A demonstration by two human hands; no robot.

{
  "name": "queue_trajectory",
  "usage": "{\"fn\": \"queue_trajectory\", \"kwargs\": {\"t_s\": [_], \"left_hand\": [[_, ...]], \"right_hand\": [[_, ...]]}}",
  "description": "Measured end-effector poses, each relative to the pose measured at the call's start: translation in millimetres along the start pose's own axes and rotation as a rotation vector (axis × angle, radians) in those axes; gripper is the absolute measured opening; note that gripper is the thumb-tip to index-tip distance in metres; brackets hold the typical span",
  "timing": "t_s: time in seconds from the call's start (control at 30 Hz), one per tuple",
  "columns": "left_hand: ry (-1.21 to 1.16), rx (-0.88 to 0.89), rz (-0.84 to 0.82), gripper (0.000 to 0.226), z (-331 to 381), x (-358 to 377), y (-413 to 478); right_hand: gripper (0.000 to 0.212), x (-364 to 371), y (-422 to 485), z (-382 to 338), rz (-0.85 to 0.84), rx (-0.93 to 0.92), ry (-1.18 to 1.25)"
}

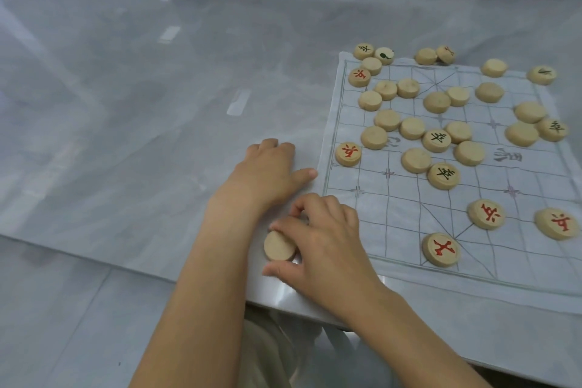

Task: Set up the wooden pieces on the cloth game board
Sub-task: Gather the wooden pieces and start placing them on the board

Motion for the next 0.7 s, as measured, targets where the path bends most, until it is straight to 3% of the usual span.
{"fn": "queue_trajectory", "kwargs": {"t_s": [0.2, 0.37, 0.7], "left_hand": [[-0.024, -0.013, 0.019, 0.053, 4.0, -2.5, -0.4], [0.003, 0.007, 0.017, 0.055, 9.1, -0.5, -0.2], [0.042, 0.028, 0.001, 0.059, 17.9, 2.1, 3.0]], "right_hand": [[0.039, -46.5, -16.8, 32.8, 0.027, 0.071, 0.571], [0.039, -59.1, -35.5, 66.6, 0.037, 0.134, 0.660], [0.047, -61.3, -47.8, 84.6, 0.038, 0.067, 0.745]]}}
Point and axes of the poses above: each hand's wrist, its own y-axis towards the middle knuckle, its own x-axis out of the palm, z = x × y, the point moved 1 cm from there along y, towards the middle knuckle, and after that the axes turned 15 degrees about -z, right-handed, at the moved point
